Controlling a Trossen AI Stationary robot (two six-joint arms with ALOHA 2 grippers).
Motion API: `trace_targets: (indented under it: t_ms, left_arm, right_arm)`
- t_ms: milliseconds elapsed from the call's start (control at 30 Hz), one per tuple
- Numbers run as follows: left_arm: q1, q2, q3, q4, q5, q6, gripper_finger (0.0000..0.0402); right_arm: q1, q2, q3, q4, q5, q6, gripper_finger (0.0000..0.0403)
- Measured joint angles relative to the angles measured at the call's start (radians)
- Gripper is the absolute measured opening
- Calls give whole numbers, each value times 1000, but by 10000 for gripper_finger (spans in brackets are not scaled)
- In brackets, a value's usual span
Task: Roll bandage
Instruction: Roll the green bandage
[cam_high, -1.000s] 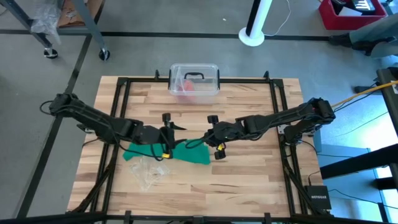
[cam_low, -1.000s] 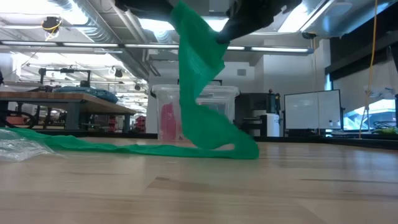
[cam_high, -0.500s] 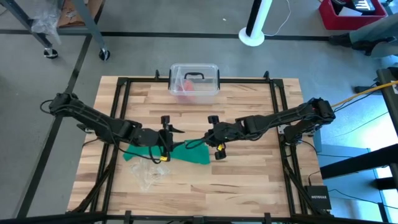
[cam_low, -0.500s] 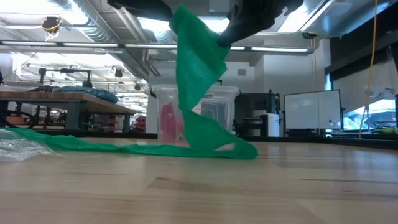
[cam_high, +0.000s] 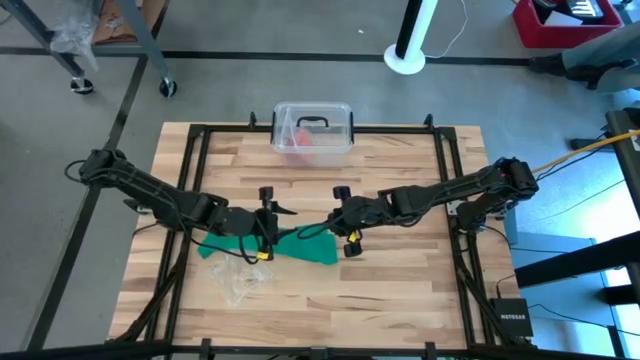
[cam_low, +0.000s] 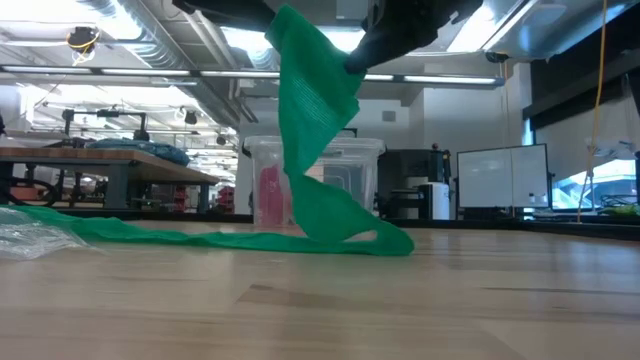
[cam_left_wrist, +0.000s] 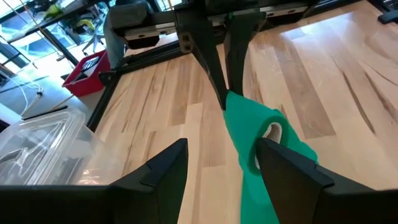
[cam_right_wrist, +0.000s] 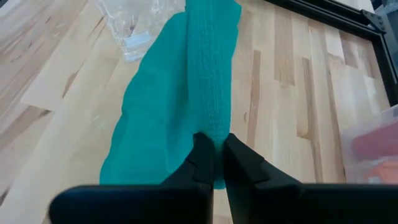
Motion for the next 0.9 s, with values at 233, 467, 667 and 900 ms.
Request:
trace_targets:
  t_ms: [233, 467, 667, 900]
  left_arm:
    - [-15, 0, 0, -2, -4, 3, 186]
    - [-15, -1, 0, 0, -3, 17, 186]
    - [-15, 5, 0, 0, -2, 19, 186]
    - [-14, 11, 0, -15, -3, 19, 186]
  right_arm:
    - [0, 4, 1, 3, 19, 10, 19]
    - [0, 4, 1, 3, 14, 23, 19]
    - [0, 5, 1, 18, -4, 24, 19]
    - [0, 24, 1, 69, -28, 24, 19]
